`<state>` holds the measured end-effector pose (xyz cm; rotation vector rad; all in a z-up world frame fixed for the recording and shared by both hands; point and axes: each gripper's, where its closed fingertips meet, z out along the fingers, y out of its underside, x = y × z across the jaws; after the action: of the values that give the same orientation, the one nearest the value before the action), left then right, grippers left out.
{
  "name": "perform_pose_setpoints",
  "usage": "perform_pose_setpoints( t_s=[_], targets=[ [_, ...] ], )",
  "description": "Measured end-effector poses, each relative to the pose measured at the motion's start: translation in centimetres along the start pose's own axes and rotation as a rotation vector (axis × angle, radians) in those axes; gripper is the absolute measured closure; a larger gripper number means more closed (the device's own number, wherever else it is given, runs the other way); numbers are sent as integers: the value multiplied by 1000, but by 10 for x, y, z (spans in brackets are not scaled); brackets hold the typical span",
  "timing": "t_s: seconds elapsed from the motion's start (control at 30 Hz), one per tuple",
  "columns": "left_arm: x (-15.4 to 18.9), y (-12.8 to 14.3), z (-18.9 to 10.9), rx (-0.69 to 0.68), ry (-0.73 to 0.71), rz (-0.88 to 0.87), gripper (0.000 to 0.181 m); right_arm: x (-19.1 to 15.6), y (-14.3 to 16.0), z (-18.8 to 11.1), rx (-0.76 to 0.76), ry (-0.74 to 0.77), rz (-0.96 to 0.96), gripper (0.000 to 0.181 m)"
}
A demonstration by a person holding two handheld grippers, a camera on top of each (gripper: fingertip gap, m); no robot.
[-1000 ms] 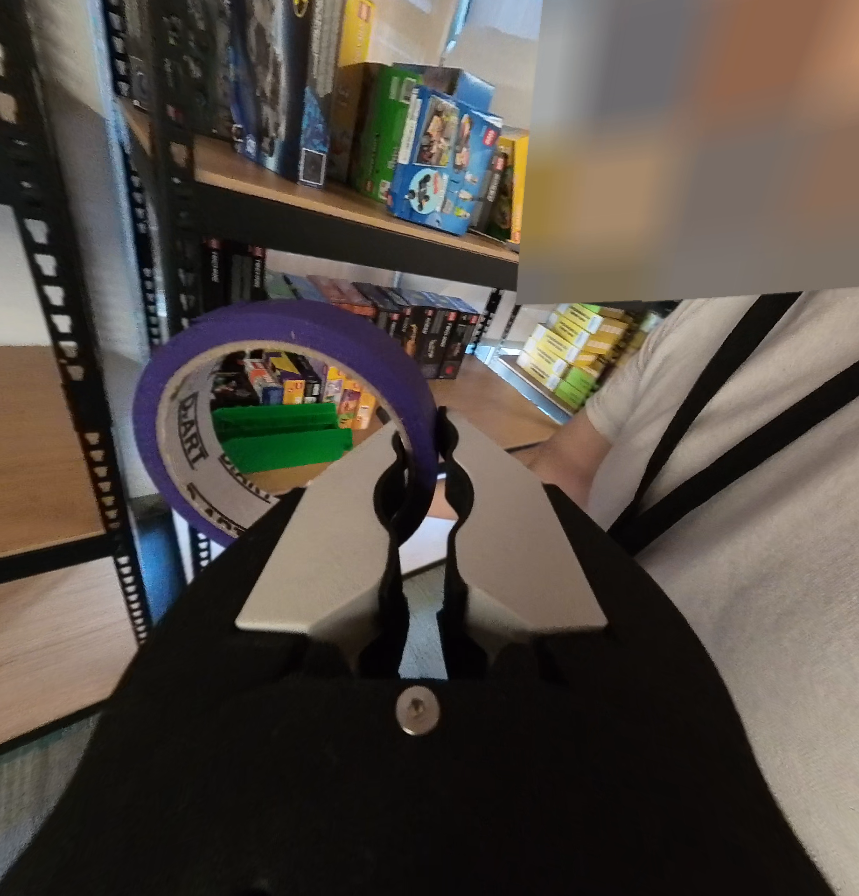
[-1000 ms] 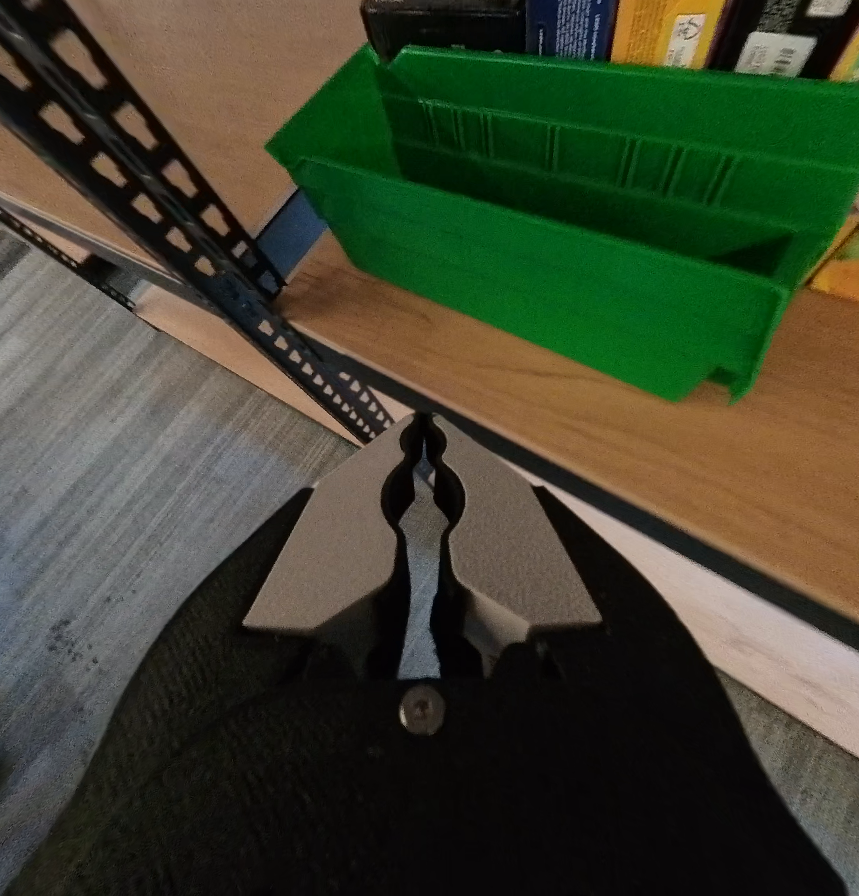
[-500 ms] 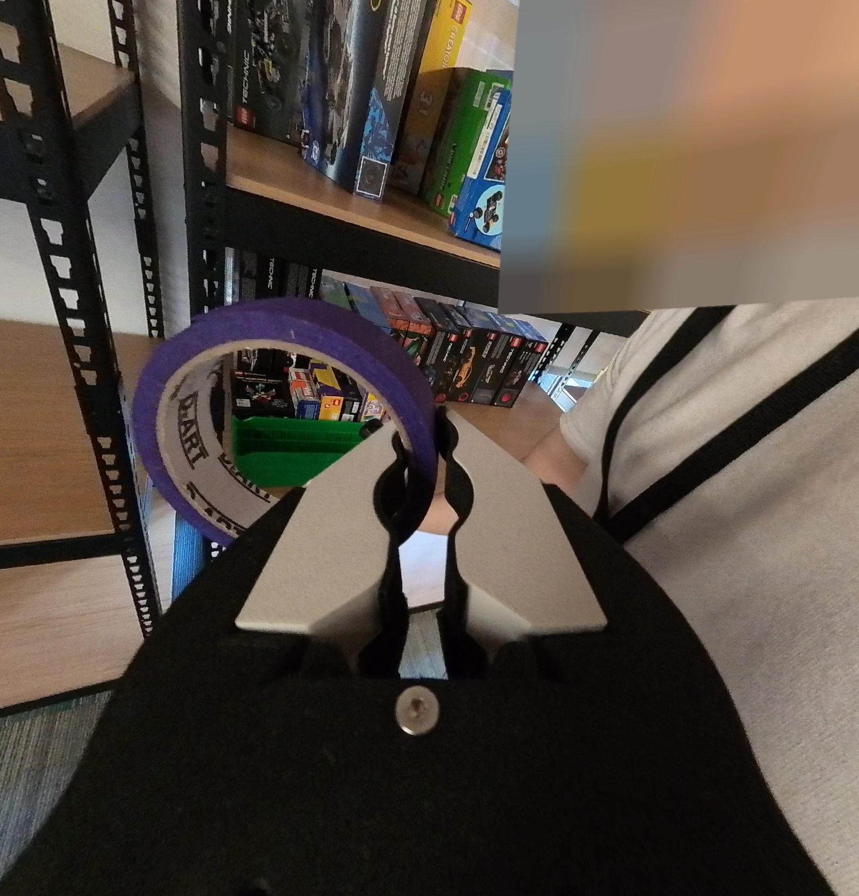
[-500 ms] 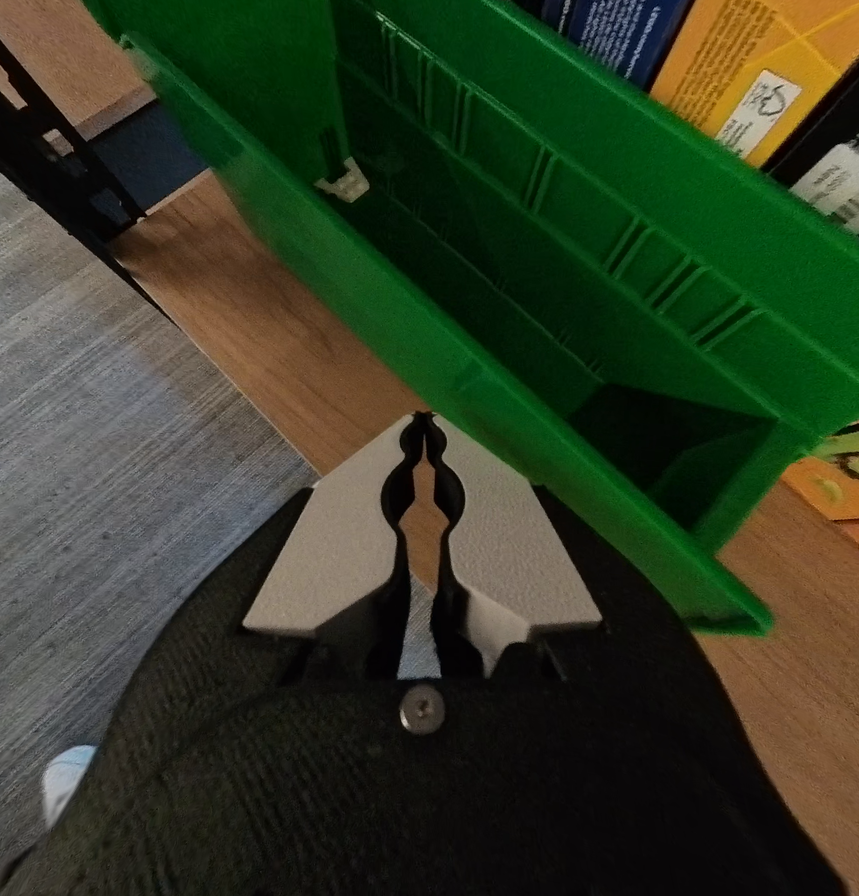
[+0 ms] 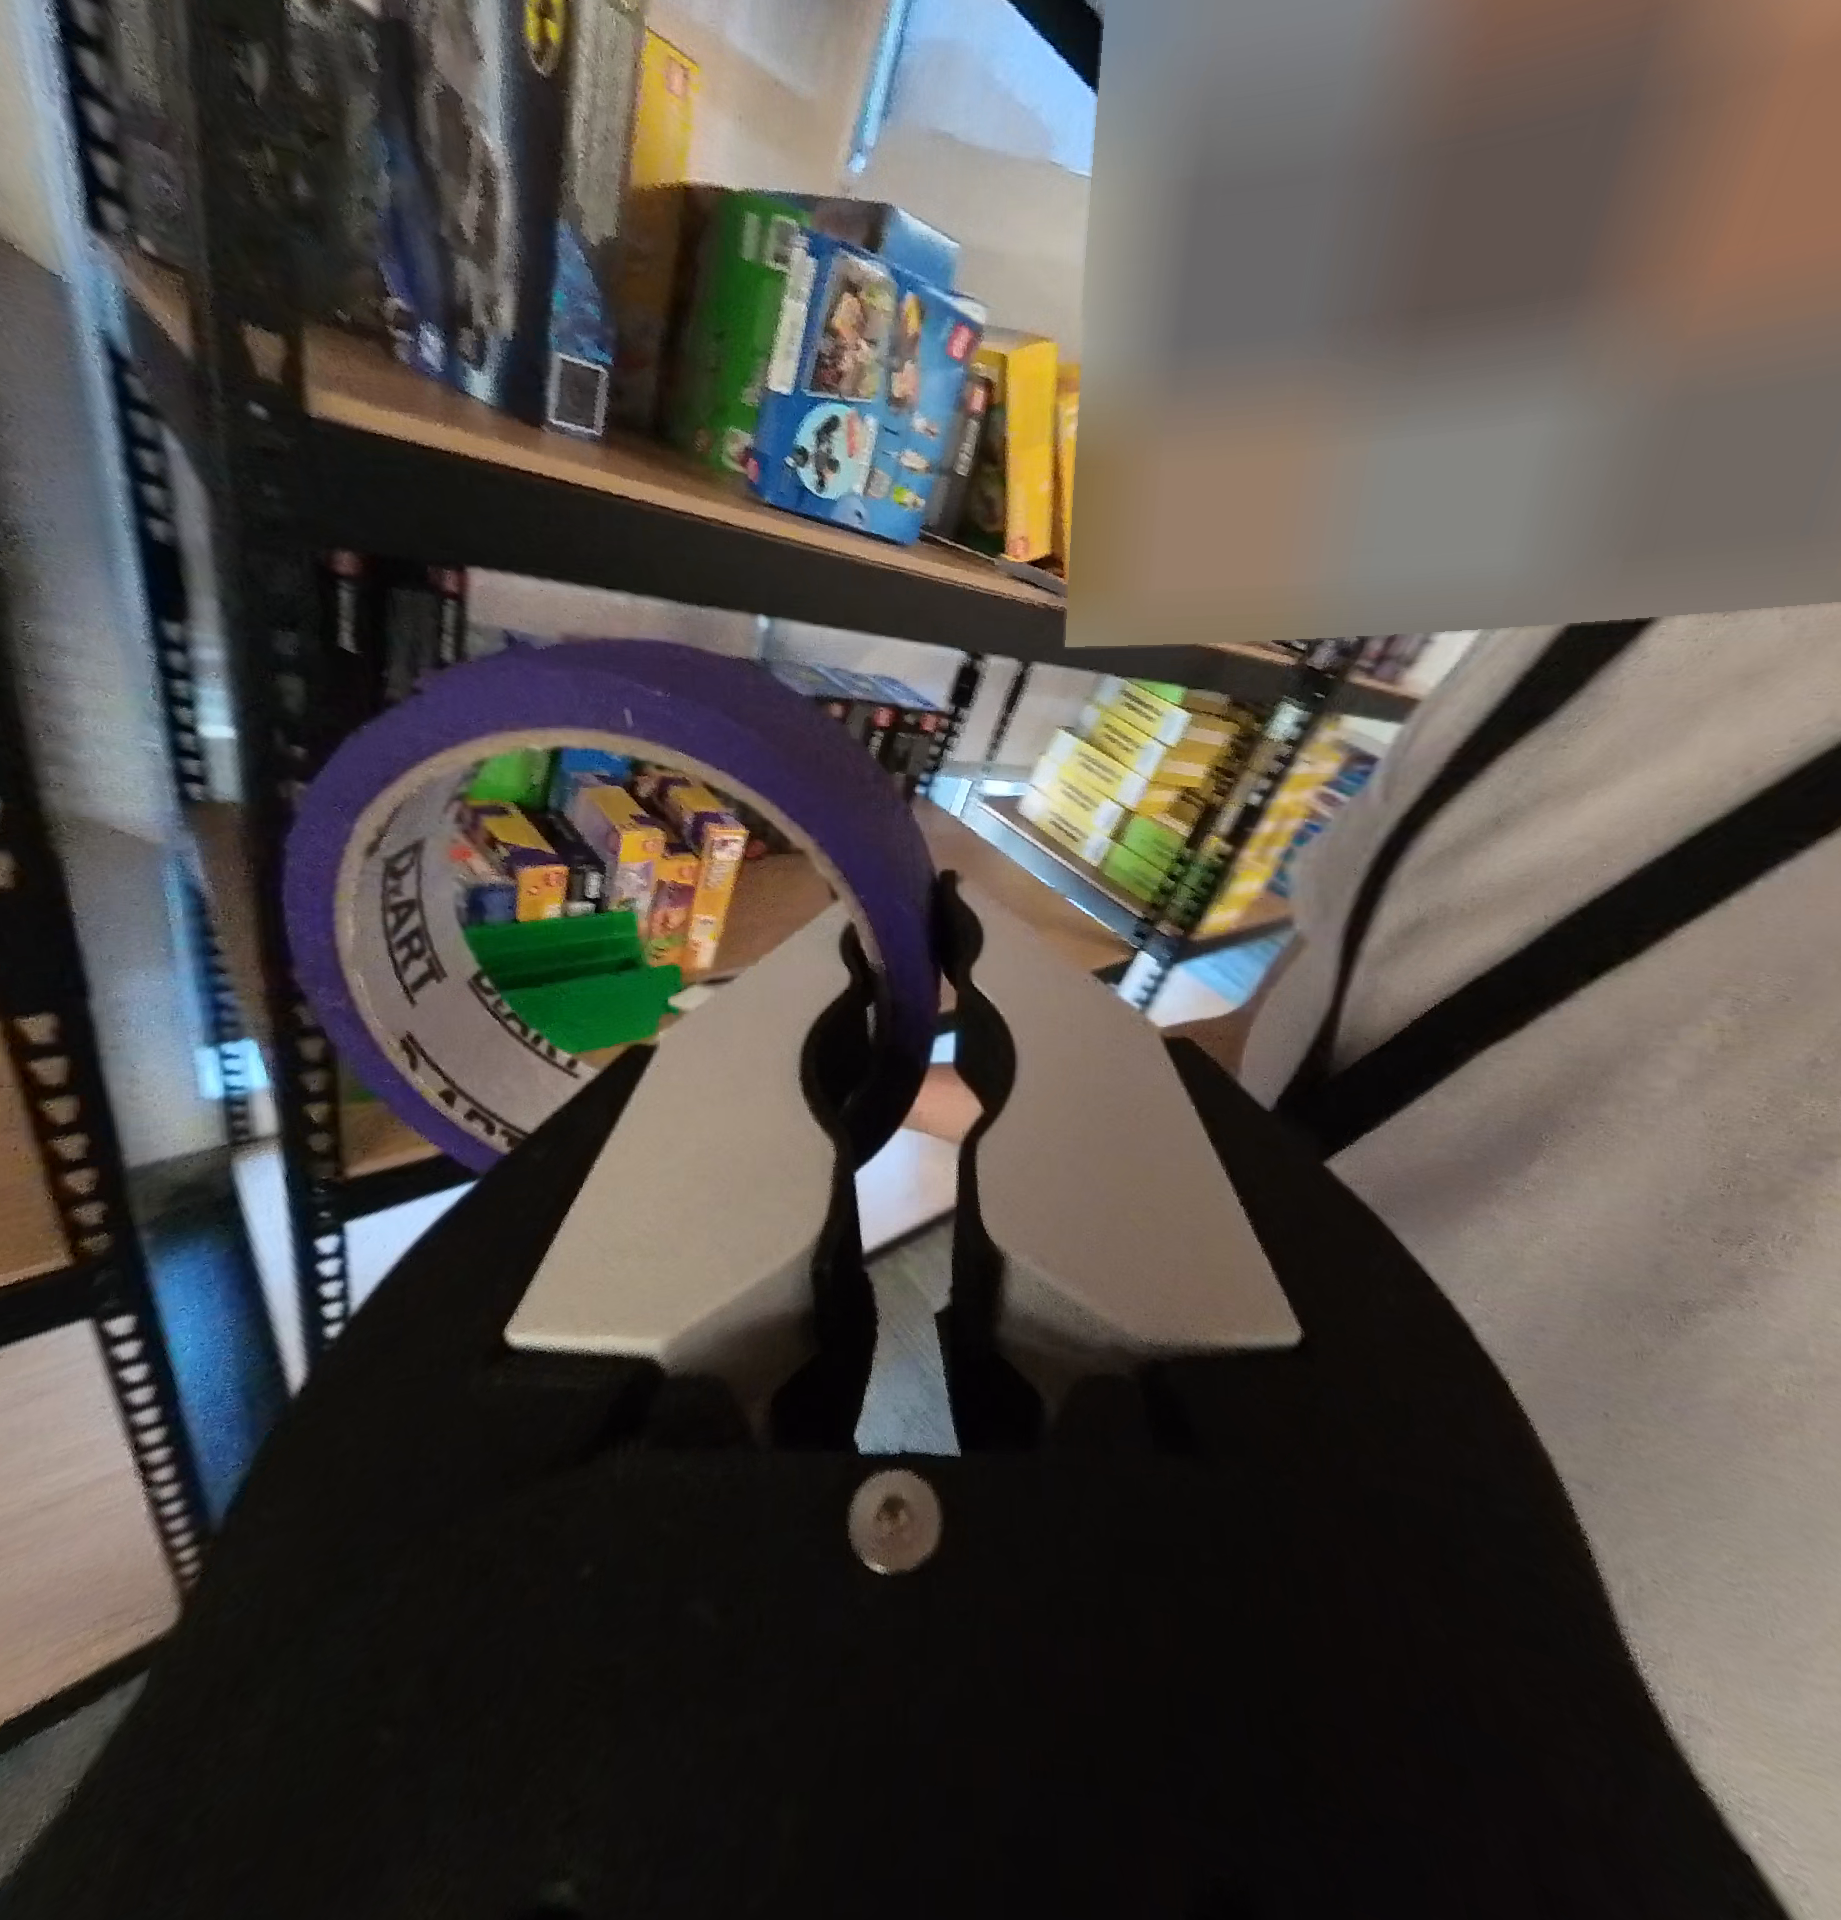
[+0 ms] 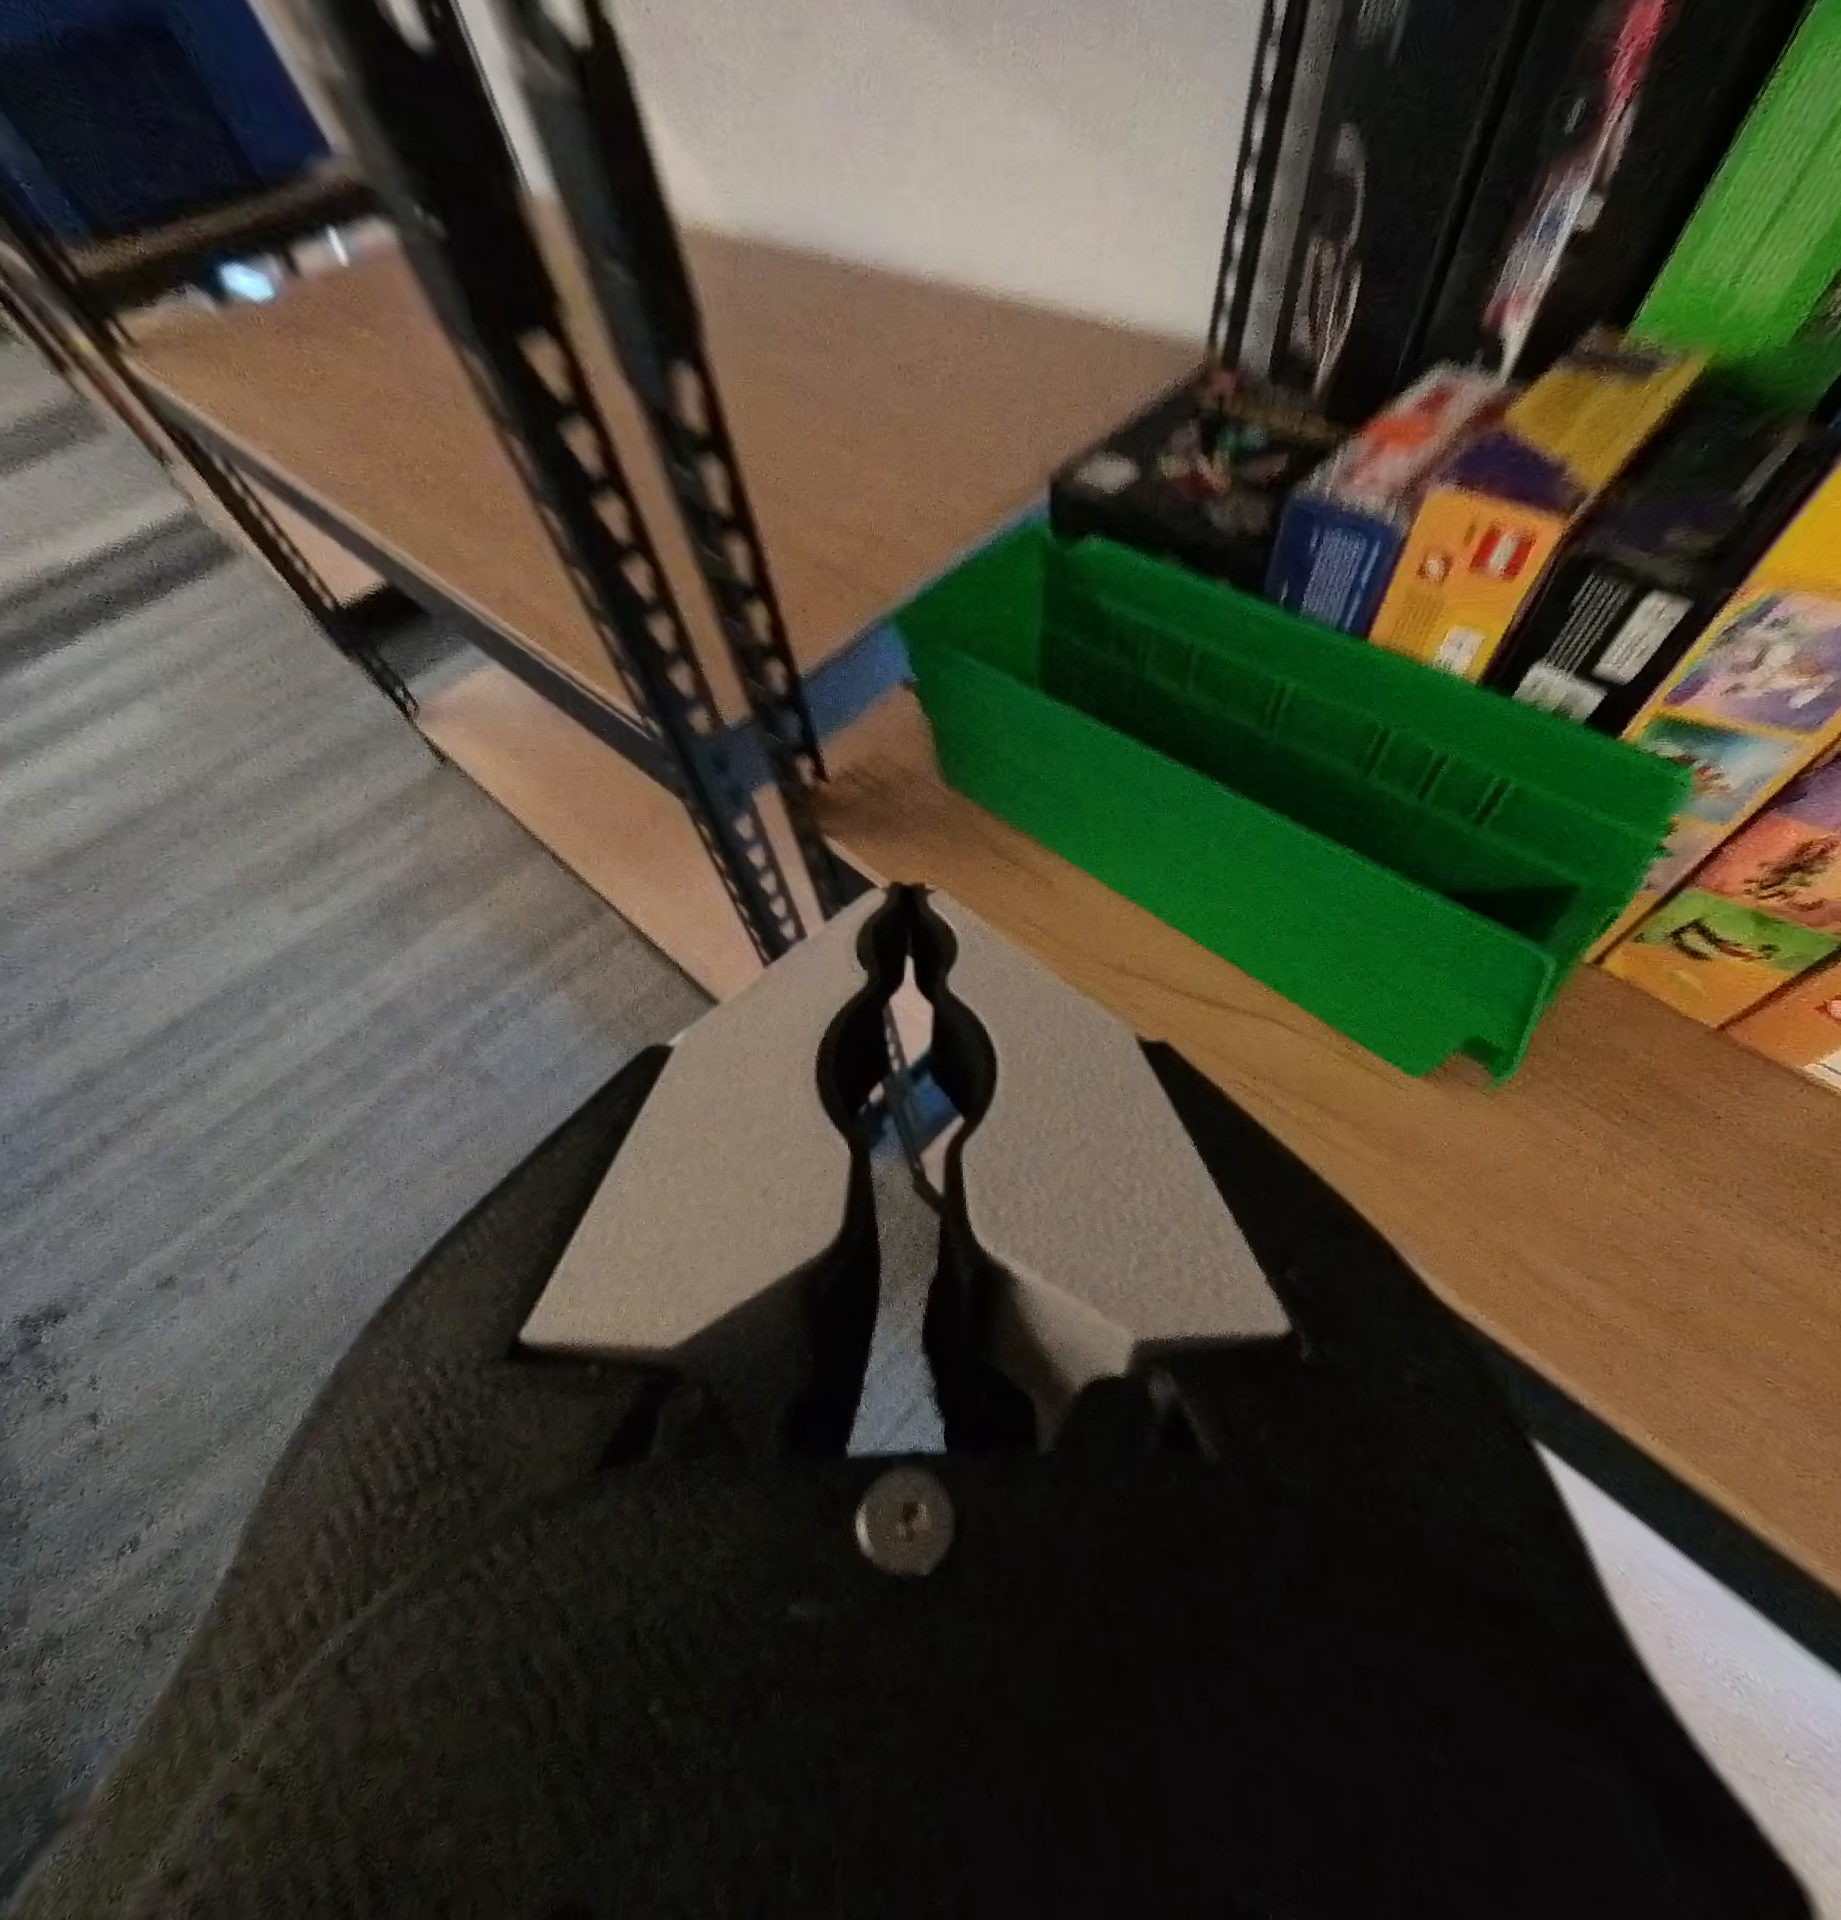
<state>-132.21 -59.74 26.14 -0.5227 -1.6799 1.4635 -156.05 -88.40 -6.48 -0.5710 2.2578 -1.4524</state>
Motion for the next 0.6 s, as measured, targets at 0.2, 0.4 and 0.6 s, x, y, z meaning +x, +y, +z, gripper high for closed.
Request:
perform_pose_setpoints(
  t_s=[0.2, 0.4, 0.6],
  targets=[
    [-21, 44, -33, -154, 208, -22, 175, -133, -29, -124, 171, -122, 30, 162],
    [-18, 114, -17, -352, 359, -201, 175, -151, -47, -228, 145, -92, 53, 152],
    [5, 134, 17, -305, 614, -774, 175, -214, -56, -294, 253, -285, 281, 152]
  ],
)
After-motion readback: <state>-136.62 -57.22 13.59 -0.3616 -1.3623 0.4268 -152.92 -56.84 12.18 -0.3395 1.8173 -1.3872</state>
